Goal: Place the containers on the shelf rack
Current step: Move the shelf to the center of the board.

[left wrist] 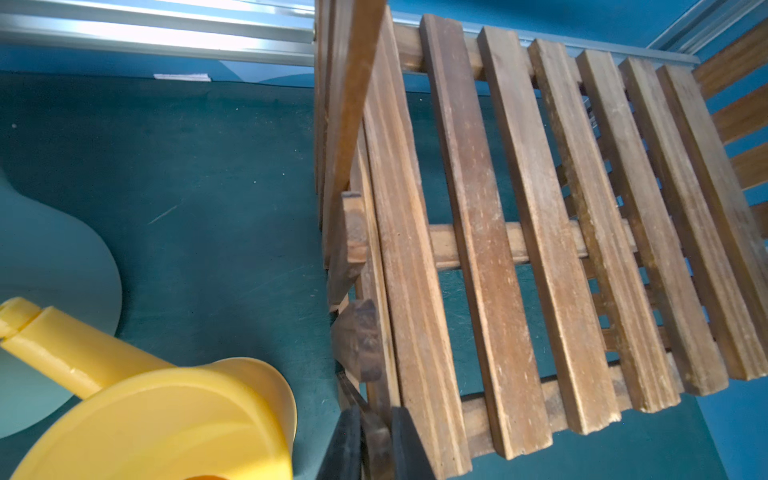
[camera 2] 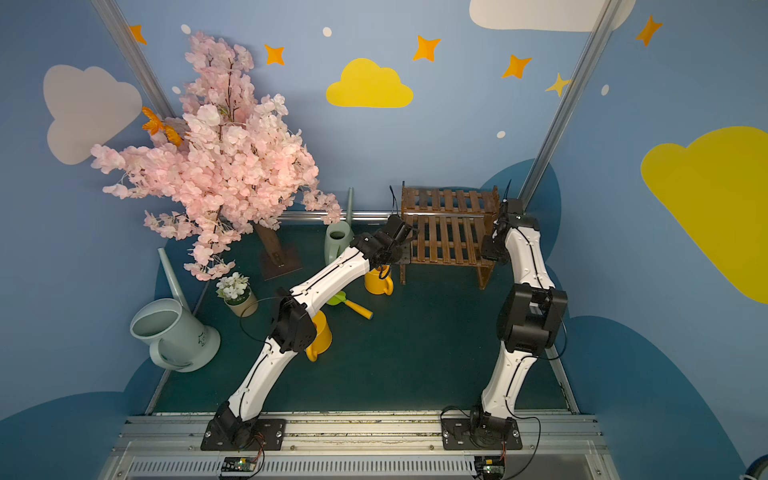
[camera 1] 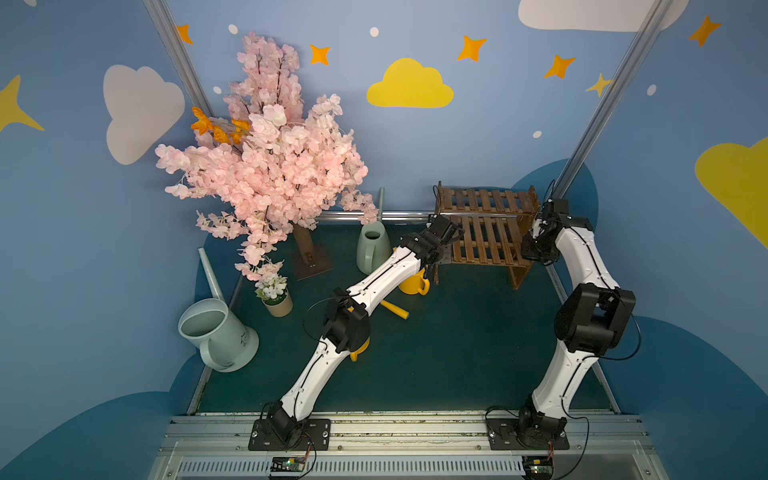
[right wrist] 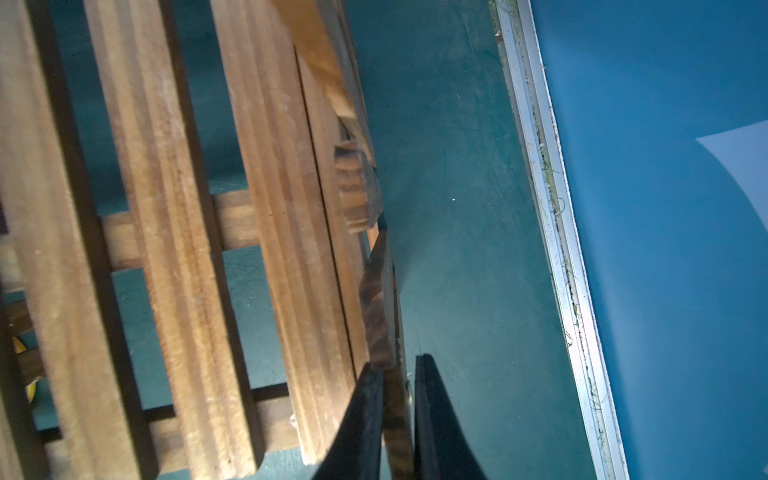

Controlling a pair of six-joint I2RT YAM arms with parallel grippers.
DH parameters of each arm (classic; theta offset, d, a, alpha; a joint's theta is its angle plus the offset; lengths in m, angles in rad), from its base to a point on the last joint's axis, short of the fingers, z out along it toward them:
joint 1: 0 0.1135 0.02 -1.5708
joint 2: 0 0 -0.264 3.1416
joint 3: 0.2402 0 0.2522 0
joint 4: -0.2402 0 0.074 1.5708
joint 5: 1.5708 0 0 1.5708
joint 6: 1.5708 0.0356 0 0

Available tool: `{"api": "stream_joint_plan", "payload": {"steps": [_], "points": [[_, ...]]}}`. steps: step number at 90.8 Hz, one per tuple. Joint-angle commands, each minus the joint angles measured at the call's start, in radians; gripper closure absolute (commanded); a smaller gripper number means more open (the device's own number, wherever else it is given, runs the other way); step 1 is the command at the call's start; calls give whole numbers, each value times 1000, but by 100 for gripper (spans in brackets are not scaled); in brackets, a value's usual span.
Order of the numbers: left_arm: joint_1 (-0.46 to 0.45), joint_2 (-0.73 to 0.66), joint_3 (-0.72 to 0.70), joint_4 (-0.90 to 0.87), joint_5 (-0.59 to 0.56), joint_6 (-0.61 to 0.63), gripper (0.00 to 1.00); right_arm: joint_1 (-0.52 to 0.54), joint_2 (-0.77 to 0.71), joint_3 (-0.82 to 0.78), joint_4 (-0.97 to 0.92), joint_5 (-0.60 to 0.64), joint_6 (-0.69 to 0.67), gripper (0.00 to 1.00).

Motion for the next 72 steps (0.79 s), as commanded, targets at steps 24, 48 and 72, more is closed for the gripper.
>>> {"api": "stream_joint_plan", "payload": {"steps": [24, 48, 72], "points": [[-15, -142, -201, -93, 84, -48, 98, 38, -64, -99, 40, -63, -11, 89], [-22, -262, -395, -54, 68, -73, 98, 49, -84, -123, 48, -70, -19, 90], [-28, -339, -520, -17, 74, -84, 98, 63, -124, -175, 62, -68, -14, 90]]}}
